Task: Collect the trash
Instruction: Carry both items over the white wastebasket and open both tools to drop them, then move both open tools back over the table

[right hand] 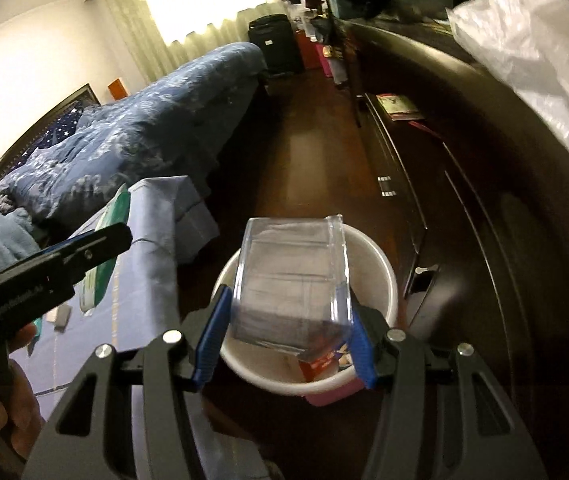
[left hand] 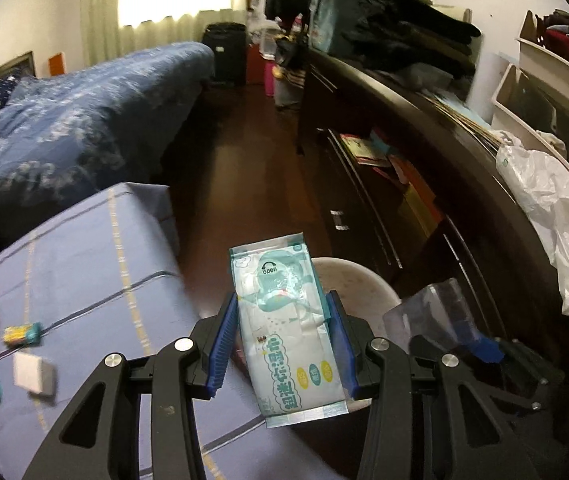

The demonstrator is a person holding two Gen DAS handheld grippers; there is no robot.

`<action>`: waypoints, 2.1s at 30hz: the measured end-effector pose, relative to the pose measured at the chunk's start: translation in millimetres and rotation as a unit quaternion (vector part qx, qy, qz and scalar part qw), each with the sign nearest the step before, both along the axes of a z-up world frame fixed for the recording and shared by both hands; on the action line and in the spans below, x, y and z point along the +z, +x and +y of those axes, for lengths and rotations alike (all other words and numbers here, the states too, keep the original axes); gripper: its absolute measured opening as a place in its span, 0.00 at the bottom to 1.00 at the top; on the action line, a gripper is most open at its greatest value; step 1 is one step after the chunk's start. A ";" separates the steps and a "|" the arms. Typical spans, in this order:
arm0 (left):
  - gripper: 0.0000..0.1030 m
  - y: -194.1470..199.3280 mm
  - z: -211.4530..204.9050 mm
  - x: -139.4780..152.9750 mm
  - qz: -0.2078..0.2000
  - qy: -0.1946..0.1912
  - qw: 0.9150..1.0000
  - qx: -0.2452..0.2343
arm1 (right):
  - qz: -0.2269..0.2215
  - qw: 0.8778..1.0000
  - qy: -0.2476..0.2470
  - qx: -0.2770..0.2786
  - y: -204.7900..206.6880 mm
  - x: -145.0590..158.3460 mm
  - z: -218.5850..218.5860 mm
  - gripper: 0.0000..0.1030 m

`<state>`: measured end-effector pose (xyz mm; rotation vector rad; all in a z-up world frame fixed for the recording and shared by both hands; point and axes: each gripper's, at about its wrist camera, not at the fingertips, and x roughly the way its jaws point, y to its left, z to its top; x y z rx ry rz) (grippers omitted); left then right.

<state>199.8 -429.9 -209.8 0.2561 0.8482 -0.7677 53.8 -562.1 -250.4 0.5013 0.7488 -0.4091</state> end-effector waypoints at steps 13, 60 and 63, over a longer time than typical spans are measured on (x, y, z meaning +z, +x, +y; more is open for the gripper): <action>0.44 37.2 -54.4 -60.0 0.060 0.045 0.997 -0.002 | 0.013 1.000 -0.003 0.015 35.5 -48.1 -21.4 0.54; 0.87 90.9 191.7 -57.5 0.003 0.080 0.973 0.217 | -0.023 0.985 -0.024 0.167 54.1 37.0 144.1 0.75; 0.73 101.6 191.9 -65.4 0.005 0.079 0.974 0.214 | -0.023 0.983 -0.028 0.178 57.5 40.1 154.4 0.75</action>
